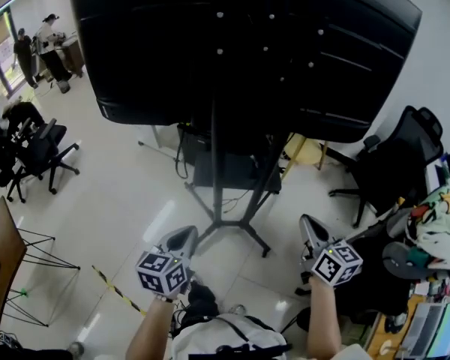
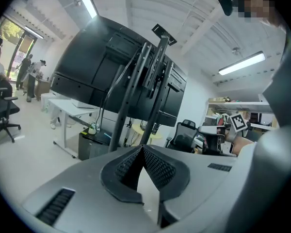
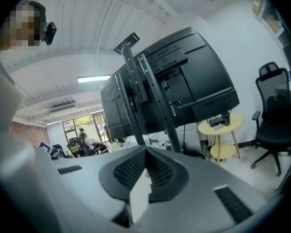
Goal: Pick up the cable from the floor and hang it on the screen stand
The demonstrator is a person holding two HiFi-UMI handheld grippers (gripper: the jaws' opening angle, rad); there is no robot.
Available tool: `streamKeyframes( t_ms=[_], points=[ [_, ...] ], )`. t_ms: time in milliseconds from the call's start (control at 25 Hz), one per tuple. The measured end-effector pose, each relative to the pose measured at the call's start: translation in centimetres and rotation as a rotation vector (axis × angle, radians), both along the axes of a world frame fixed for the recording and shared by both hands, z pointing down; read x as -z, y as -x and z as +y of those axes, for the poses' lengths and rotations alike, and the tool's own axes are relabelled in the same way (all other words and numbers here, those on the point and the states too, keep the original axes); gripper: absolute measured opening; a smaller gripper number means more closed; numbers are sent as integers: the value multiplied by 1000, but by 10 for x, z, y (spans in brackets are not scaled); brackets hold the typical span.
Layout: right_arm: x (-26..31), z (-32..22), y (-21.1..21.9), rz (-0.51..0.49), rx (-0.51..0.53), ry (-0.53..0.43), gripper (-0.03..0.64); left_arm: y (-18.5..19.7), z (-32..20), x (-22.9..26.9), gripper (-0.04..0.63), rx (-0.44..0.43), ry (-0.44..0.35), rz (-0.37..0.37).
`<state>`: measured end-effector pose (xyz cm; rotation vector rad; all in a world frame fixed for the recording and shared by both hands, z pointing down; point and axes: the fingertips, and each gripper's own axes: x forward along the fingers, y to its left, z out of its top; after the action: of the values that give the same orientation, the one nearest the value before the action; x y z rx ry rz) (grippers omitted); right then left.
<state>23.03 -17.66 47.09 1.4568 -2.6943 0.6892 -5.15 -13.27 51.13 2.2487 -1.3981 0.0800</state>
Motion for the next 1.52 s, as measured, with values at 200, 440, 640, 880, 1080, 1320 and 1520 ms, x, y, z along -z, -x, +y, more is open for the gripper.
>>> streamKeyframes(
  t_ms=[200, 440, 640, 880, 1080, 1320, 1520],
  points=[
    [-68, 62, -1, -14, 78, 115, 6, -29, 57, -31, 2, 44, 69, -39],
    [-95, 115, 33, -1, 157, 172, 6, -46, 113, -35, 2, 68, 108, -57],
    [-86, 144, 56, -3, 146, 157, 6, -49, 137, -37, 2, 55, 109, -73],
    [-65, 180, 107, 29, 177, 122, 6, -39, 158, -28, 2, 33, 75, -44],
    [-63, 221, 139, 84, 202, 115, 6, -25, 191, -24, 2, 9, 53, -46],
    [-66, 265, 147, 120, 203, 122, 6, -21, 225, -25, 2, -23, 40, -47],
    [-62, 284, 151, 134, 191, 117, 6, -21, 242, -23, 2, -46, 36, -29]
  ],
)
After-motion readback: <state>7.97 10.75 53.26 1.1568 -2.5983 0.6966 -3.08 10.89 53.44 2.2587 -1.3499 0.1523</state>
